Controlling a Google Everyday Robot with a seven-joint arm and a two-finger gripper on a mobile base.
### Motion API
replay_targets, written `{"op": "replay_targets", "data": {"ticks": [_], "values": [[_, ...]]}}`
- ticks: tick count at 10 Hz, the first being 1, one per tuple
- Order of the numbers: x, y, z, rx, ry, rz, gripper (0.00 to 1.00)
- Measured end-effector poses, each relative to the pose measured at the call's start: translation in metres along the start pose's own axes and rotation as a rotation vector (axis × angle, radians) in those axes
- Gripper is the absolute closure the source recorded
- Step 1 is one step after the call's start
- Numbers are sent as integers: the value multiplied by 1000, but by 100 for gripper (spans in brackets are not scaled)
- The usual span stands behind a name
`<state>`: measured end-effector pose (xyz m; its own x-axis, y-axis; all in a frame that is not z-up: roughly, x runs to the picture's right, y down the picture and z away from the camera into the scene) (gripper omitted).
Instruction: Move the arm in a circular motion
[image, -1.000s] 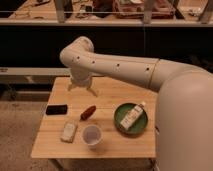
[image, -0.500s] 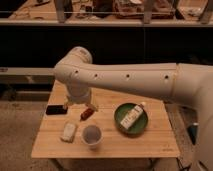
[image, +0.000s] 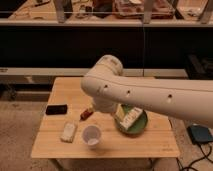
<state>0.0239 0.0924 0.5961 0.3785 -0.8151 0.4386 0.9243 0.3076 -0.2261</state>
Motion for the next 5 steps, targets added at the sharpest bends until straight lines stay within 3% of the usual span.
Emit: {"op": "replay_targets", "data": {"ticks": [2,5], "values": [[10,29,-4,-43,9,78,20],[8,28,-4,-37,3,80,20]]}}
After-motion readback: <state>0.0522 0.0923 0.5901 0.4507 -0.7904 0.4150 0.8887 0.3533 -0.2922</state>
